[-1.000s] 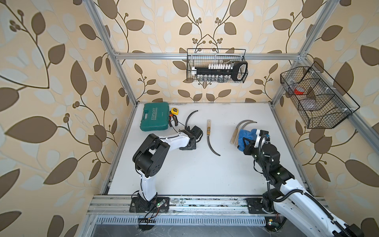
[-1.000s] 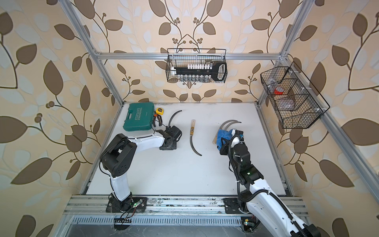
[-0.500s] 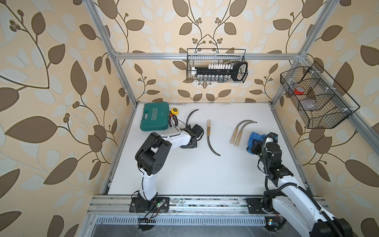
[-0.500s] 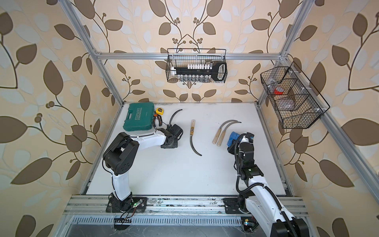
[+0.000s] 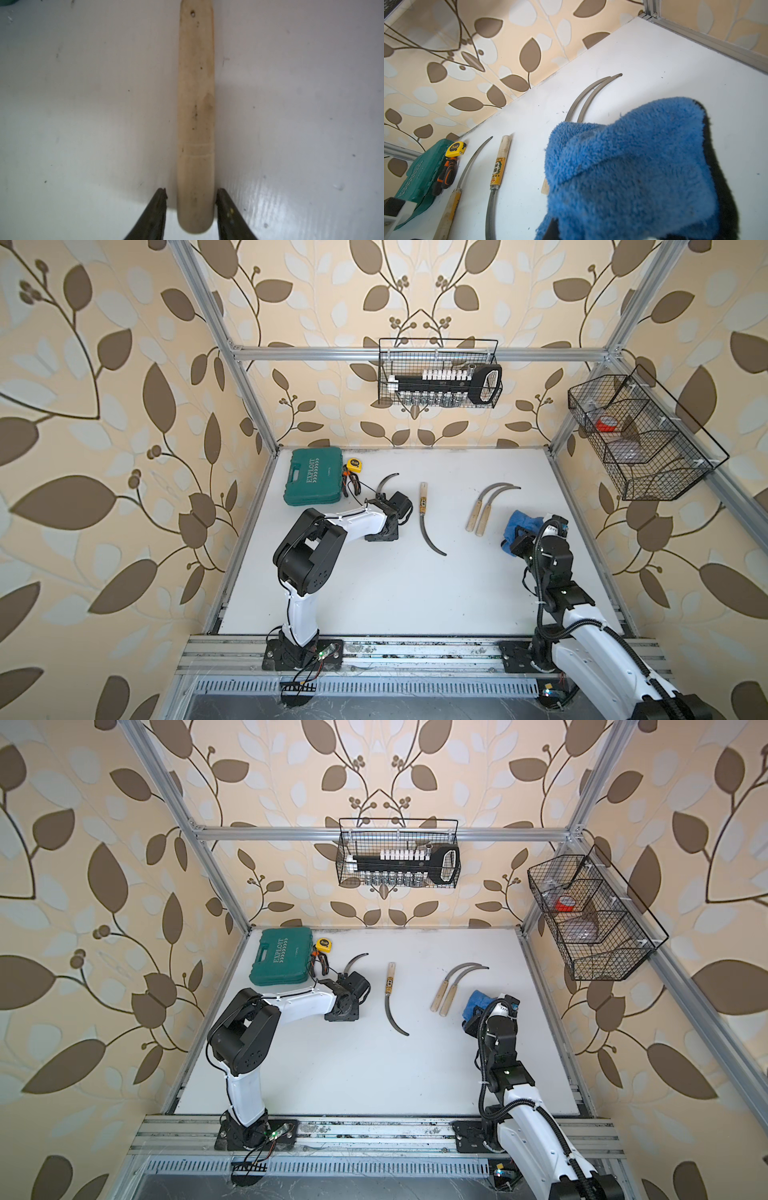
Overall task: Wipe small sickles with rags
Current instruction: Place the small sickle at the center of the board, then adjust the small sickle at the center of the board.
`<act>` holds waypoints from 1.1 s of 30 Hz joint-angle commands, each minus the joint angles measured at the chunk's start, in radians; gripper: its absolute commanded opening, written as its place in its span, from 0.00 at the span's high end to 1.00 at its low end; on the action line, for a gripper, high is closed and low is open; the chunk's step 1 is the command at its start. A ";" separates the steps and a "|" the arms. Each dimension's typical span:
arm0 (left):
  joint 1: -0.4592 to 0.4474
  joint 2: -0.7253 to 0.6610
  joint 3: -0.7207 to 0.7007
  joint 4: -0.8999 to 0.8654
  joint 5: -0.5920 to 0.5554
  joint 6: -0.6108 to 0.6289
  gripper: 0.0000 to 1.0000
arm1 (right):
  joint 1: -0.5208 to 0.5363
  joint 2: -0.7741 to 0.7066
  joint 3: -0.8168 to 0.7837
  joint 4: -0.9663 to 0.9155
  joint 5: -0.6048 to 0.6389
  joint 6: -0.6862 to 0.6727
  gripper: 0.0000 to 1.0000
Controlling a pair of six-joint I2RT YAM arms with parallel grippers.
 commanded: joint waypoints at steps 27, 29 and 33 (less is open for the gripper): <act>-0.026 0.431 0.813 0.008 0.531 0.375 0.47 | -0.003 0.038 -0.001 0.074 -0.061 -0.014 1.00; -0.025 0.515 0.948 -0.039 0.509 0.386 0.47 | -0.004 0.037 -0.003 0.077 -0.062 -0.015 1.00; -0.024 0.642 1.108 -0.095 0.490 0.412 0.46 | -0.004 0.043 -0.003 0.084 -0.073 -0.017 1.00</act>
